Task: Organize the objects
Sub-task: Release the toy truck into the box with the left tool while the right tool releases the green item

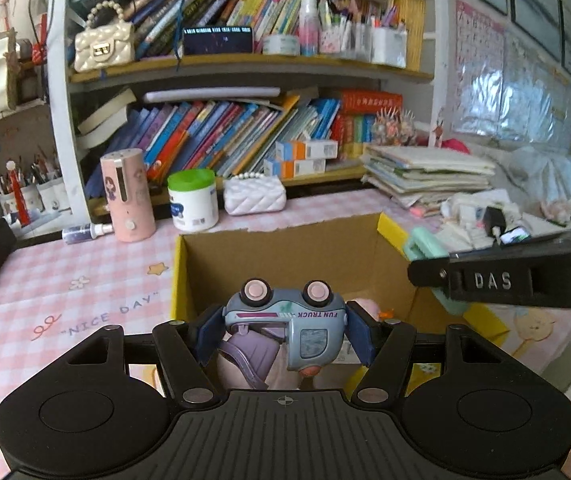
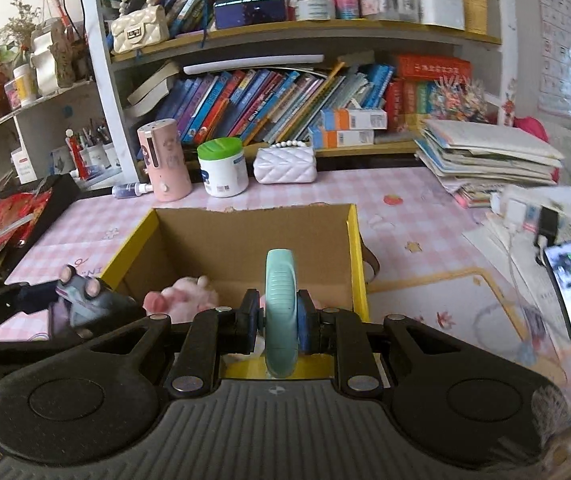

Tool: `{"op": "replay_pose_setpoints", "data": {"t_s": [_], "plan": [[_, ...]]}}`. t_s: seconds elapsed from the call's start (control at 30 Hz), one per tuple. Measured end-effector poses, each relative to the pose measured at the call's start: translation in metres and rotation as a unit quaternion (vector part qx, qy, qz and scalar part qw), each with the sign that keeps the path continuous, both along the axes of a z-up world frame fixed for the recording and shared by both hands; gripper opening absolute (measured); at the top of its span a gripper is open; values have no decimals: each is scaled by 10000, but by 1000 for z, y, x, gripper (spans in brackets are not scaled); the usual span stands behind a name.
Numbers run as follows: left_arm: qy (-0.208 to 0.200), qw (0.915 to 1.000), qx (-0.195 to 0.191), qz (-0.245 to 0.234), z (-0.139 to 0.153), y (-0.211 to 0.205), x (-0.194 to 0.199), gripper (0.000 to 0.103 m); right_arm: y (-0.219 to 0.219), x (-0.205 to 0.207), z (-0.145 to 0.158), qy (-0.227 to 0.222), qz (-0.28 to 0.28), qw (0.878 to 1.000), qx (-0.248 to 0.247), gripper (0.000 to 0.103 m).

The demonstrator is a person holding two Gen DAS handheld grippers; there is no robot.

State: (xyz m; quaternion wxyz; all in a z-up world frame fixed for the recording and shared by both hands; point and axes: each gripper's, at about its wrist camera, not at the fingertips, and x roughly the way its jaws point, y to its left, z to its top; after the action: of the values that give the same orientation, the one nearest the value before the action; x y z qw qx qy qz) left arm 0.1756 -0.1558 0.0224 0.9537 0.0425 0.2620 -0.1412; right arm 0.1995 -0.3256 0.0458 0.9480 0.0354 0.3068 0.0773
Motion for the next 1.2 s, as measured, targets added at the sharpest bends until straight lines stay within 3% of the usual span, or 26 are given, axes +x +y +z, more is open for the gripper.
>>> {"op": "replay_pose_setpoints", "data": {"t_s": [0.57, 1.03, 1.2], "plan": [[442, 9977, 480, 207, -33, -21, 38, 64, 14, 74, -41, 618, 866, 9935, -396, 18], [371, 9960, 806, 133, -39, -29, 40, 65, 28, 95, -60, 1187, 1327, 9820, -637, 18], [394, 9956, 835, 178, -39, -29, 40, 70, 28, 97, -62, 1347, 1317, 9801, -630, 18]]}}
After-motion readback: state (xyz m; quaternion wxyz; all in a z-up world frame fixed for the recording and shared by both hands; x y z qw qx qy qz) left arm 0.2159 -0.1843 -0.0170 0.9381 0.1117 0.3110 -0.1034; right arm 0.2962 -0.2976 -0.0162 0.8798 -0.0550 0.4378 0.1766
